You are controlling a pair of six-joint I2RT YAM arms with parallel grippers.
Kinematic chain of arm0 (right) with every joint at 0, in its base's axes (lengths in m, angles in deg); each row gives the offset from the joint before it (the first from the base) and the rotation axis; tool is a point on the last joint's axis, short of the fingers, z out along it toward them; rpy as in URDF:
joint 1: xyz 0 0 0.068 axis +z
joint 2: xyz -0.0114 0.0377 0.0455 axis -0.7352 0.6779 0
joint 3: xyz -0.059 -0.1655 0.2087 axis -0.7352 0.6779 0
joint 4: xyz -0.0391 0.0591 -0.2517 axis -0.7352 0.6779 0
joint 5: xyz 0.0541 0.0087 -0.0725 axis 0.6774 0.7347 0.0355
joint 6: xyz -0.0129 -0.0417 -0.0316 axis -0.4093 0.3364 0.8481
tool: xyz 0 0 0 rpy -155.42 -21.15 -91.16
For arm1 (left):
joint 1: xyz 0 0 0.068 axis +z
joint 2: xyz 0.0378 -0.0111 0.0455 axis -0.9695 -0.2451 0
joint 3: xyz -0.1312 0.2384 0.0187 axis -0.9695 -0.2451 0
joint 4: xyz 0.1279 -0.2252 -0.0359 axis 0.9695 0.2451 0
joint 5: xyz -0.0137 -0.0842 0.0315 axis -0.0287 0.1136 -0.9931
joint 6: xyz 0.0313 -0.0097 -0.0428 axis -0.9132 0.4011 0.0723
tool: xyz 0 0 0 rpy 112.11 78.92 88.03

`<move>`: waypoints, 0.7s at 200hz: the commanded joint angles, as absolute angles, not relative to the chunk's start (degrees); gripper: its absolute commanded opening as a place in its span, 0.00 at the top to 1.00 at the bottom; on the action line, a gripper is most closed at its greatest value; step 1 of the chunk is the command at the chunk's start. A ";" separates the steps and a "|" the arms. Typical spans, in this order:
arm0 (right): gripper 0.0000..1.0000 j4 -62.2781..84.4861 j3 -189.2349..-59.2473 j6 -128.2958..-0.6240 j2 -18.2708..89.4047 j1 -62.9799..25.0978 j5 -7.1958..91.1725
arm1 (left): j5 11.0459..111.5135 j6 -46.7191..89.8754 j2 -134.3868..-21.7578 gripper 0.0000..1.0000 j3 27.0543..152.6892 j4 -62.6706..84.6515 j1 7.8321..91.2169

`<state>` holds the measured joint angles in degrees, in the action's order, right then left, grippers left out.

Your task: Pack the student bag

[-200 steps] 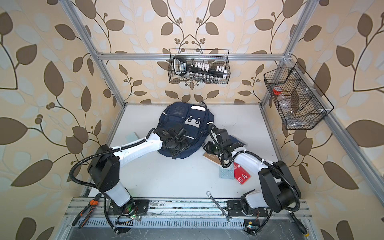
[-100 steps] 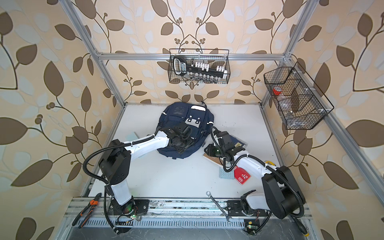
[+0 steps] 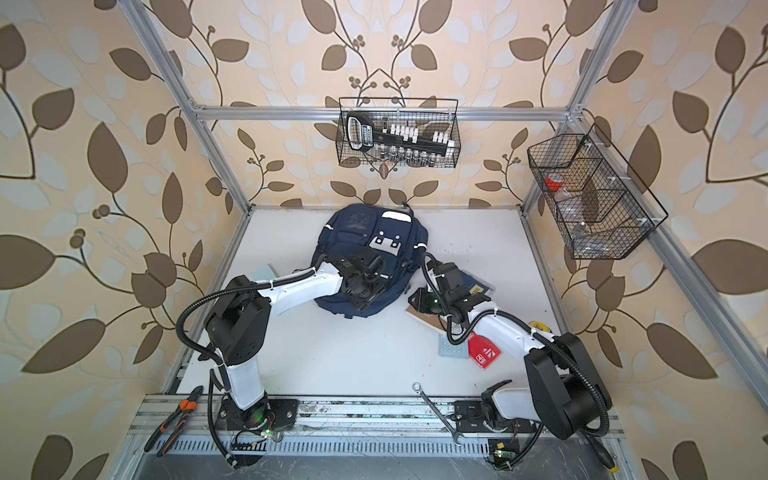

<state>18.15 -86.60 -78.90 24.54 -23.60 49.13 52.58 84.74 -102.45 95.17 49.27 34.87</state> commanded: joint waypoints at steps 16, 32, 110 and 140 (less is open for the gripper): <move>0.74 18.62 -85.50 -78.55 22.89 -23.68 49.03 | 53.24 84.72 -103.65 0.92 98.09 50.73 36.84; 0.74 18.78 -85.66 -77.42 23.54 -23.73 48.96 | 52.57 83.39 -101.56 1.00 99.15 51.18 36.86; 0.74 5.59 -88.52 -72.17 32.94 -25.47 57.18 | 52.95 78.47 -92.47 1.00 101.28 51.78 36.88; 0.70 -3.49 -87.12 -72.44 36.80 -29.97 66.30 | 53.10 77.75 -91.33 1.00 101.41 51.50 36.88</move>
<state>6.04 -86.82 -73.59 34.35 -27.07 57.32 53.21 80.10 -95.39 98.69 51.46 36.92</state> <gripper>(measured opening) 0.281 0.047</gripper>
